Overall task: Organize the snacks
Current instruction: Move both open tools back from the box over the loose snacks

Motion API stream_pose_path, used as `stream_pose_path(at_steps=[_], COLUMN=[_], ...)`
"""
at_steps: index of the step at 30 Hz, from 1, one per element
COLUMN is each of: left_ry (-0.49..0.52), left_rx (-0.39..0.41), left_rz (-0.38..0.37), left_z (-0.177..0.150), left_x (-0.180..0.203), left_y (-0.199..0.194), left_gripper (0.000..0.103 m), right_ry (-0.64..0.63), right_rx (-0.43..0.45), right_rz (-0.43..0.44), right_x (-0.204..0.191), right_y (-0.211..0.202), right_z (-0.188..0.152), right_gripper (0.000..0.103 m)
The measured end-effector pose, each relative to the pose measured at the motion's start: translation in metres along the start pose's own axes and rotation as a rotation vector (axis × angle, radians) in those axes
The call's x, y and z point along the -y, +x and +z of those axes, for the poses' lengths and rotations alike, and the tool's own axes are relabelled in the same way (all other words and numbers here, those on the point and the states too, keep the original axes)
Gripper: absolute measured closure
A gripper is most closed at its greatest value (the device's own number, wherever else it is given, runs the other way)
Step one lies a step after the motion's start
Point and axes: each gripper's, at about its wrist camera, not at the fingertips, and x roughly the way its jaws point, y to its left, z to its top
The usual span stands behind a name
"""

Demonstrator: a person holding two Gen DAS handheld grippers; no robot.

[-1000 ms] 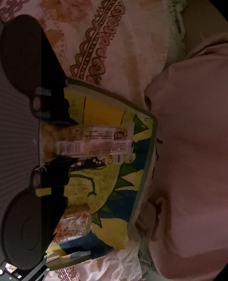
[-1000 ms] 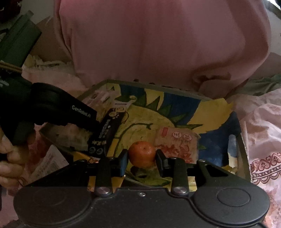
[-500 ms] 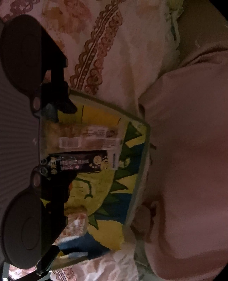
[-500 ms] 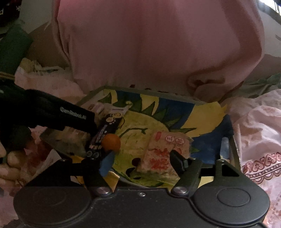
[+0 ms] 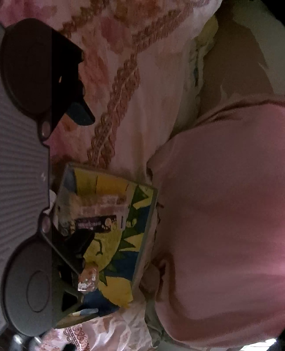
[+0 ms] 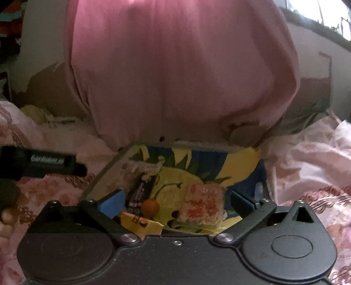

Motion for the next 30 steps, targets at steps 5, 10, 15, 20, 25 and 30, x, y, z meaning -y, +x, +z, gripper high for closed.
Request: stream_pose_path(at_steps=[5,10,15,20,25,30], left_ry=[0.007,-0.020,-0.046,-0.021,-0.007,0.003], left_rx=[0.054,0.078,0.061,0.077,0.082,0.076], left_rz=[0.039,0.035,0.041,0.047,0.060,0.087], left_z=[-0.013,-0.032,-0.054,-0.073,-0.086,-0.099], left_x=[-0.012,-0.025,-0.037,-0.043,-0.048,-0.051], left_y=[-0.034,-0.066,-0.093,-0.119,-0.138,-0.152], left_gripper=[0.001,0.001,0.001,0.001,0.001,0.001], right_ry=[0.055,0.065,0.060,0.061,0.094,0.091], right_rx=[0.034,0.071,0.102,0.120,0.109,0.096], right_rz=[-0.012,0.001,0.021,0.007,-0.003,-0.019], right_x=[0.005,0.003,-0.007,-0.012,-0.011,-0.016], right_y=[-0.028,-0.064,-0.099,-0.124,-0.139,-0.154], right_z=[0.001,-0.001,-0.008,-0.018,-0.030,-0.042], right_gripper=[0.001,0.001,0.001,0.001,0.001,0.001])
